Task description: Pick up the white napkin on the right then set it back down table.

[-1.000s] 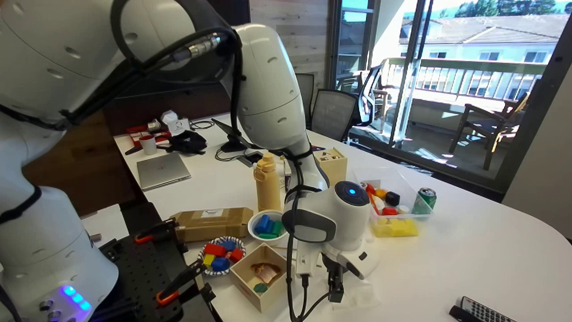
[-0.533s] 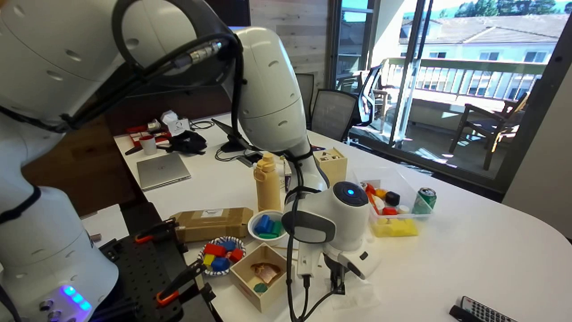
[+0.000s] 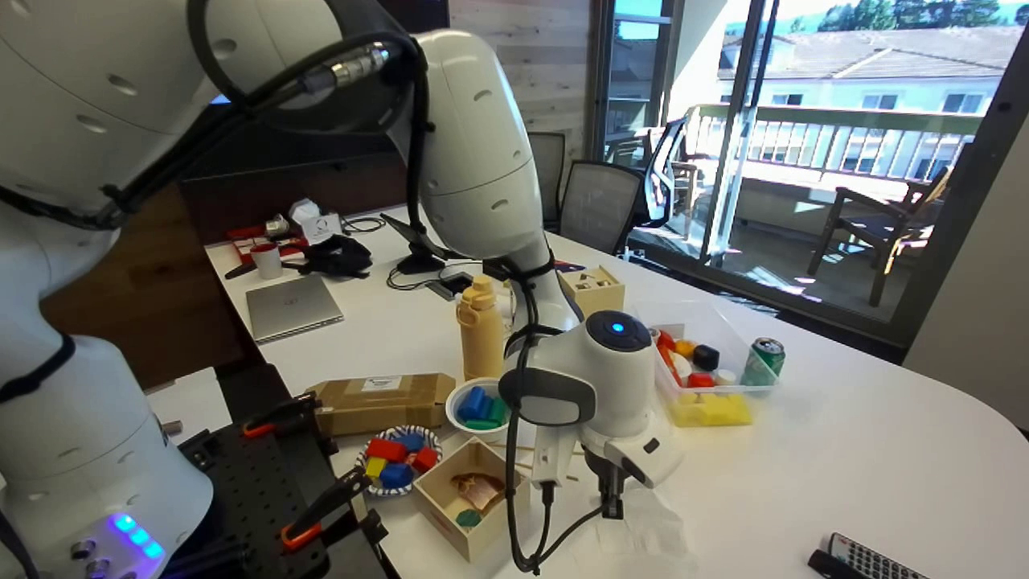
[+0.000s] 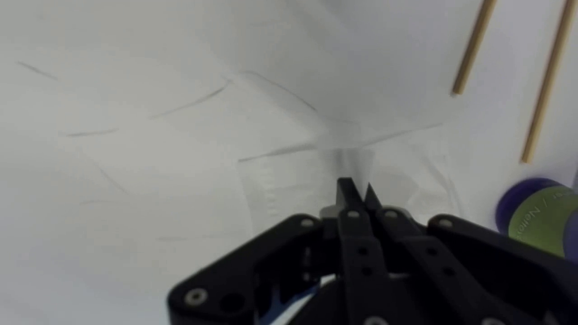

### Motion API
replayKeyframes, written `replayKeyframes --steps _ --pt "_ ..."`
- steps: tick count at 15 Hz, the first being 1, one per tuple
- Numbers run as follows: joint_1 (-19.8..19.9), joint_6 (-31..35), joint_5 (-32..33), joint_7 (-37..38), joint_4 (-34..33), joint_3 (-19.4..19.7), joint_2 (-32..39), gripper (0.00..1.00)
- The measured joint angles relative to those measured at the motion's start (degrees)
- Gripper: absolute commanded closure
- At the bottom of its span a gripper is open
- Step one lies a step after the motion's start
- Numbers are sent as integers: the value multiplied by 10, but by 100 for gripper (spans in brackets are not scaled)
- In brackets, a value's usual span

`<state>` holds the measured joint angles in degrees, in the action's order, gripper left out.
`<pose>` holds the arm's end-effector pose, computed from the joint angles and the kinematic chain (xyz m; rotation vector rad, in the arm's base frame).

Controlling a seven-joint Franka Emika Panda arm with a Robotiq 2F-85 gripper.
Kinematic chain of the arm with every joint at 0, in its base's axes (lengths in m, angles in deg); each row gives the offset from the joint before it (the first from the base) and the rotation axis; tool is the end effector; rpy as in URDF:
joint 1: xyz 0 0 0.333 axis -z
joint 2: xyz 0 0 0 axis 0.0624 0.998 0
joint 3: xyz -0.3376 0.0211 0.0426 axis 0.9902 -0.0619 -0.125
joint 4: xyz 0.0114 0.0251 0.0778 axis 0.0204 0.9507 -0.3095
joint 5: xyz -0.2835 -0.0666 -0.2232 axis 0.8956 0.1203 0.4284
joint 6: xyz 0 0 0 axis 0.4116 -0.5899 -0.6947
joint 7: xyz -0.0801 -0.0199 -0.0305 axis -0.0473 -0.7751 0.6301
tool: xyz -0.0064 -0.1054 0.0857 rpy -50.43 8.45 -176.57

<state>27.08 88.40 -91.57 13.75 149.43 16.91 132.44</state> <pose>0.4977 -0.3069 0.0403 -2.7966 1.2701 -0.1870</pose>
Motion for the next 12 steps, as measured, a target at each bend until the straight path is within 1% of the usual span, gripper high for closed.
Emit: replayKeyframes --steps 2,3,5,6,8,9,11,12 --pt "-26 0 2 33 19 29 -25 100" --pt "-50 0 4 56 29 55 -38 100" --pt "-118 0 12 110 50 125 -62 100" --pt "-159 -3 21 141 58 166 -70 100" --pt "-247 -27 51 209 69 253 -76 100" --pt "-286 -45 65 239 70 291 -76 100" --pt "-340 -83 93 285 70 343 -76 100" --pt "-354 -99 103 297 69 357 -78 100"
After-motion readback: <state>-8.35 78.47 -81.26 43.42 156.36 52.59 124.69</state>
